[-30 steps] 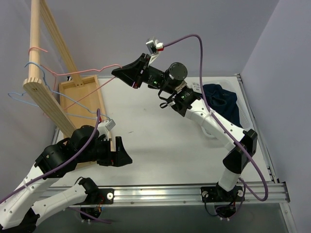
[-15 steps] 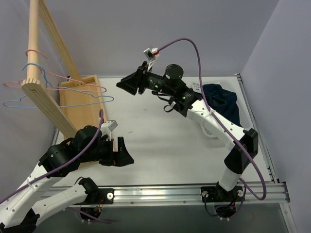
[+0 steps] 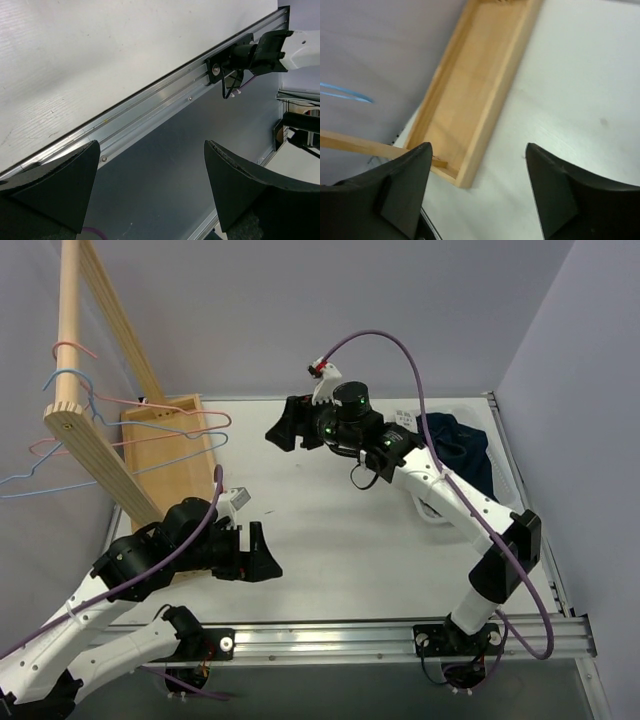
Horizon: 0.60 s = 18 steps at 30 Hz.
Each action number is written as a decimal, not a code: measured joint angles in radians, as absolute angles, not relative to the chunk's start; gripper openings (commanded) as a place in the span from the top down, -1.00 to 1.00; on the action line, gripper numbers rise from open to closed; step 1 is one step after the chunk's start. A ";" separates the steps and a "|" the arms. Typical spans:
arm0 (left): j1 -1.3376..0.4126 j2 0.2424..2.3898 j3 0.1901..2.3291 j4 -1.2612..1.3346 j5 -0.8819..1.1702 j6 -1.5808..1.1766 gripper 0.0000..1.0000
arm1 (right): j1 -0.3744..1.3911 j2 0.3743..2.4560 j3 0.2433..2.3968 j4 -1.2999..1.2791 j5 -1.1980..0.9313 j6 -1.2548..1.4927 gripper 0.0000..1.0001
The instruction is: Remove the skirt from the hanger
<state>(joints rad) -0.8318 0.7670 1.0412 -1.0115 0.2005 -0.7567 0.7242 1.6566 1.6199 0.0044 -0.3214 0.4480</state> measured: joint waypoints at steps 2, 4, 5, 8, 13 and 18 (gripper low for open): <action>-0.832 0.768 1.016 -0.995 0.210 -0.759 -0.88 | 0.718 1.607 1.559 -0.083 -0.250 0.451 -0.83; -0.832 0.777 0.996 -0.974 0.221 -0.765 -0.88 | 0.709 1.540 1.469 -0.162 -0.172 0.457 -0.98; -0.832 0.788 0.988 -0.959 0.229 -0.768 -0.88 | 0.701 1.502 1.416 -0.215 -0.127 0.456 -0.98; -0.832 0.830 0.979 -0.910 0.249 -0.776 -0.88 | 0.687 1.402 1.290 -0.338 -0.005 0.466 -1.00; -0.832 0.925 0.979 -0.835 0.275 -0.781 -0.88 | 0.674 1.215 1.166 -0.507 0.161 0.514 -1.00; -0.832 0.994 0.979 -0.763 0.310 -0.787 -0.88 | 0.673 1.004 1.116 -0.623 0.278 0.606 -1.00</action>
<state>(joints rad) -0.8318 0.9939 0.9791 -0.7628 0.3103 -0.7868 0.6727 1.0042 1.1164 -0.6228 0.2775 0.6056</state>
